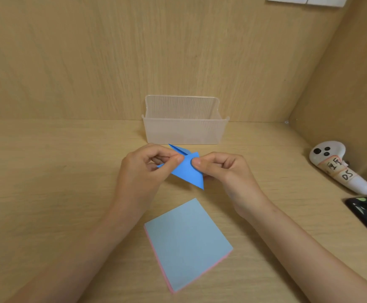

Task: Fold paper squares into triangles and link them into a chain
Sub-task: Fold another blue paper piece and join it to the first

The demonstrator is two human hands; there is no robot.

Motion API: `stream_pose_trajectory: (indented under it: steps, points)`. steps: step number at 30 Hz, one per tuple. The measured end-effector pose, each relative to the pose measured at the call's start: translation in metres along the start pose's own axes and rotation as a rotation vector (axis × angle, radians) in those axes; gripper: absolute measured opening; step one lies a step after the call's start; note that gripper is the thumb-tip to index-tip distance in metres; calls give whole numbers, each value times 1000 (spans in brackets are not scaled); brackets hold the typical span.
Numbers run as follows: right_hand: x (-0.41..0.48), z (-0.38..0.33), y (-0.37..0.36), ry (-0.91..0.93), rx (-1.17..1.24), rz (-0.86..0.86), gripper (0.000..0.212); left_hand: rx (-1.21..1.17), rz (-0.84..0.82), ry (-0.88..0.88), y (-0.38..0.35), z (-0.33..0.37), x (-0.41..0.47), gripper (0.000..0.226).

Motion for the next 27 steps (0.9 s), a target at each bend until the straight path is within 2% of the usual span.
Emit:
stream_pose_trajectory:
  steps: [5, 8, 11, 20, 27]
  points:
    - [-1, -1, 1, -4, -32, -17, 8, 45, -82, 35, -3, -6, 3, 17]
    - [-2, 2, -2, 0, -71, -52, 7, 13, -174, 14, -7, -3, 1, 10]
    - [-3, 6, -5, 2, -110, -97, 5, -30, -198, 14, -9, -1, -2, 13]
    - [0, 6, -8, -40, -106, -123, 12, -97, -35, 98, -6, -2, -6, 5]
    - [0, 1, -9, -67, -162, -150, 12, -93, 13, 110, -8, -3, -7, 13]
Point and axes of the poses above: each hand's wrist, its own x-axis towards the middle knuckle, its own y-axis out of the back of the hand, z = x × y, the point moved 4 cm from there along x, towards the middle knuckle, and after that the axes turned 15 degrees about x, right-handed, at the moved point
